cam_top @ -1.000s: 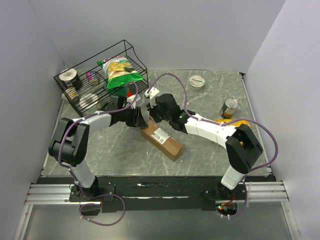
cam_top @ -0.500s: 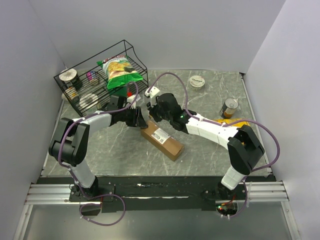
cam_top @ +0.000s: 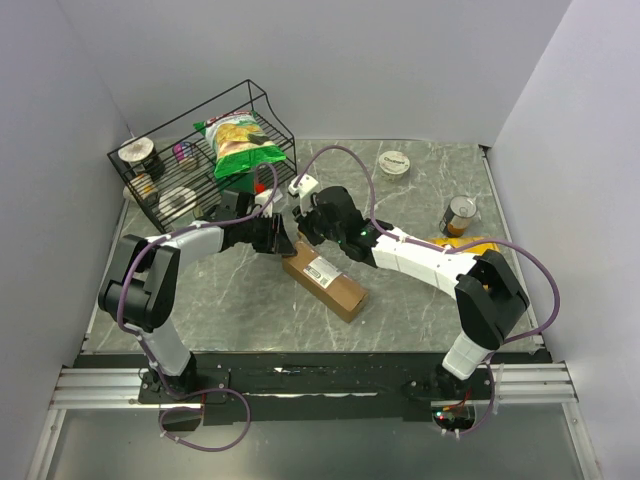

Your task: Unpack the express box

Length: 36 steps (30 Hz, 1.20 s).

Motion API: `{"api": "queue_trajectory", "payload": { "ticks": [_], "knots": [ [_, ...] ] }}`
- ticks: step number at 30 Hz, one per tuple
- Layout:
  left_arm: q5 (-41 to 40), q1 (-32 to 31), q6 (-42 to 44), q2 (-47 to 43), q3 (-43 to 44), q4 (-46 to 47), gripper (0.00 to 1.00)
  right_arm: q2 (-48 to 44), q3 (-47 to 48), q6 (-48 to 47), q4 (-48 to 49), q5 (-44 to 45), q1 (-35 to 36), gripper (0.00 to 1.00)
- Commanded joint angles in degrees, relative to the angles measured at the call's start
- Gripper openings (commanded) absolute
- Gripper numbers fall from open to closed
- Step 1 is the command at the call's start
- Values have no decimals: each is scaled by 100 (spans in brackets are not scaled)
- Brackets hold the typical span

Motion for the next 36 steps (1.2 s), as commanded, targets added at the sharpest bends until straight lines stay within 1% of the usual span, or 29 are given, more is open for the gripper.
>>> {"api": "queue_trajectory", "payload": {
  "ticks": [1,14,31,36],
  "knots": [
    [-714,-174,258,489,-266,-876,1,-263,300,31,-81,-74,-34,0],
    [-943,-183,179,541,-240,-938,1,-298,432,101,-820,49,-8,0],
    [-1145,-209,91,550,-266,-938,1,-562,221,49,-1242,40,27,0],
    [-1241,-209,56,559,-257,-947,1,-632,309,13,-1673,-126,18,0]
  ]
}}
